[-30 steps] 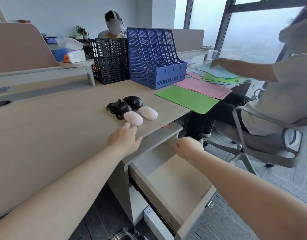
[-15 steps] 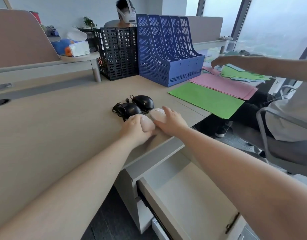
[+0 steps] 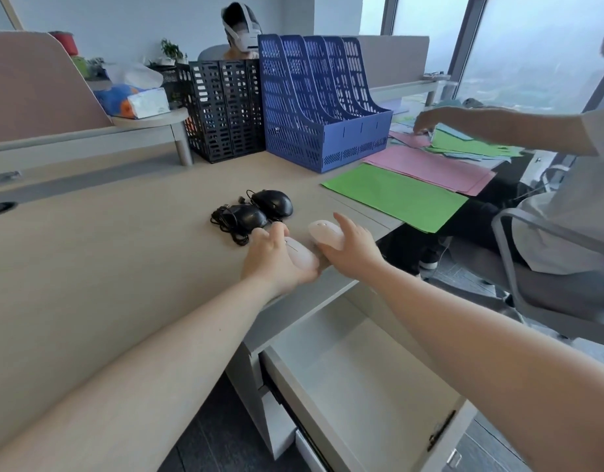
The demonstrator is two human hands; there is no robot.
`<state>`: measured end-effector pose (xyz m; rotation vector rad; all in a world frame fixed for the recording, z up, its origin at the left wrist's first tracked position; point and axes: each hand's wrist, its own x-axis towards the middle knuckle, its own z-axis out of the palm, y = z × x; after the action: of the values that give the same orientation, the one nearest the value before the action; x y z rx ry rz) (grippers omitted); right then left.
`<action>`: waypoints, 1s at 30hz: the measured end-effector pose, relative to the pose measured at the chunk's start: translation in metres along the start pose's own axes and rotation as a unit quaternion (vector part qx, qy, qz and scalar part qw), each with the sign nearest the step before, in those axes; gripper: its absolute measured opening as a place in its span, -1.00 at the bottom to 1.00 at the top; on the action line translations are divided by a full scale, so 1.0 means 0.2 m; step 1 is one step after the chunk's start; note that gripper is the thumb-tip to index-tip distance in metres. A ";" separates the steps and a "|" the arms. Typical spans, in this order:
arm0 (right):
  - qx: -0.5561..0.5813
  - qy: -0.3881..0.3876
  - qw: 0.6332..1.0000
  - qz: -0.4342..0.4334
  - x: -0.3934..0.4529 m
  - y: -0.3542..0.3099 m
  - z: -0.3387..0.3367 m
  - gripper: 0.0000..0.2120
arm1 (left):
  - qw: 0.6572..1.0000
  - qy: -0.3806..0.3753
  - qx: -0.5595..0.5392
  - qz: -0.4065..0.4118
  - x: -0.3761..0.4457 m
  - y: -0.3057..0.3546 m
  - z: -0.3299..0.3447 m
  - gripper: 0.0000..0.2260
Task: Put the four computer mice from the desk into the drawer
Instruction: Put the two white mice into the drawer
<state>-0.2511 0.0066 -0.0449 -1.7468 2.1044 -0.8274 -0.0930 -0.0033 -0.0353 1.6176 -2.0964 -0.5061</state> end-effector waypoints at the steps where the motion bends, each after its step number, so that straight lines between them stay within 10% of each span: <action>1: 0.002 0.010 1.000 0.009 -0.03 0.03 -0.02 -0.37 | 1.000 0.000 -0.001 0.010 -0.04 0.03 0.01 -0.27; 10: 0.025 0.059 0.995 0.073 -0.35 0.36 -0.16 -0.44 | 0.994 -0.075 -0.013 0.081 -0.38 0.20 0.28 -0.31; 30: -0.050 -0.223 0.967 0.114 -0.28 0.65 0.60 -0.37 | 0.964 -0.230 0.120 -0.047 -0.29 -0.18 0.89 -0.24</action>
<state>-0.2763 0.0435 -0.2246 -1.5195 2.0058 -0.2370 -0.1499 0.0469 -0.2108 1.8846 -2.5065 -0.7434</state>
